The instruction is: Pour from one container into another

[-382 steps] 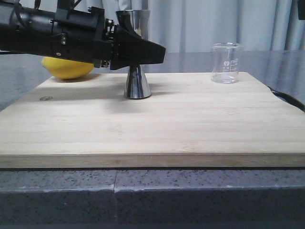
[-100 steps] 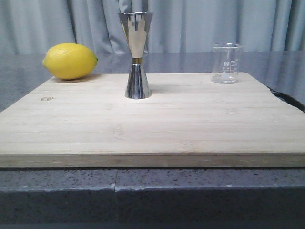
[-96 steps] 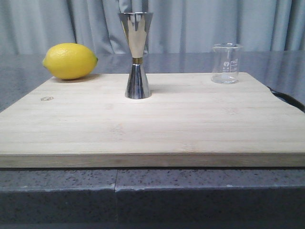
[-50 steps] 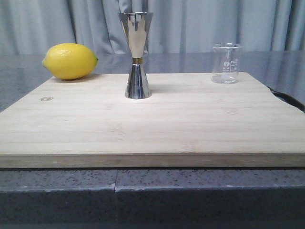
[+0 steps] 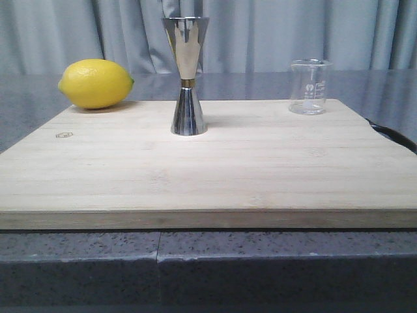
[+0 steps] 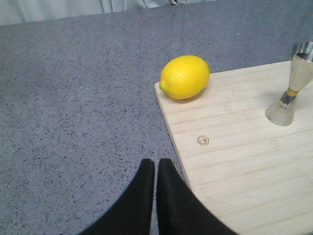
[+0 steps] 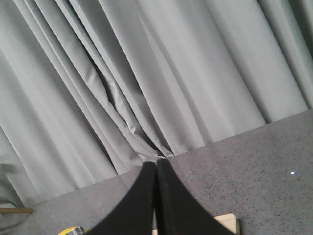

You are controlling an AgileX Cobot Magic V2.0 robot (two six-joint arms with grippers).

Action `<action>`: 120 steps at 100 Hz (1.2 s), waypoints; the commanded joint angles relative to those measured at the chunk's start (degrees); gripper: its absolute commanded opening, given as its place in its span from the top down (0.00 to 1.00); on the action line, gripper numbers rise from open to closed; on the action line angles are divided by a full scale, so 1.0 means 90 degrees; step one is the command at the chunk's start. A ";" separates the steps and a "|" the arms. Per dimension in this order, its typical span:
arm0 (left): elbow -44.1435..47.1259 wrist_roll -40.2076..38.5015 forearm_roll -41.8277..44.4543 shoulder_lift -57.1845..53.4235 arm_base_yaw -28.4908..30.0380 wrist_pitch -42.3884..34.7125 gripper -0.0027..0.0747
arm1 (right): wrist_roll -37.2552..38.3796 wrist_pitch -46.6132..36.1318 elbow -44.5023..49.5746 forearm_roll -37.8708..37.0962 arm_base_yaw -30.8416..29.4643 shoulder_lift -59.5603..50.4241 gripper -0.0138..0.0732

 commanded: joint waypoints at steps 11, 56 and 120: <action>0.0507 -0.0048 -0.0059 -0.0526 0.0316 -0.1122 0.99 | -0.0006 0.0055 -0.0156 0.0048 -0.0001 0.0041 0.92; 0.4512 -0.0048 -0.0047 -0.3370 0.1329 -0.4303 0.99 | -0.0006 0.0055 -0.0156 0.0048 -0.0001 0.0041 0.92; 0.4949 0.1062 -0.0781 -0.3611 0.1329 -0.5523 0.99 | -0.0006 0.0044 -0.0156 0.0048 -0.0001 0.0053 0.92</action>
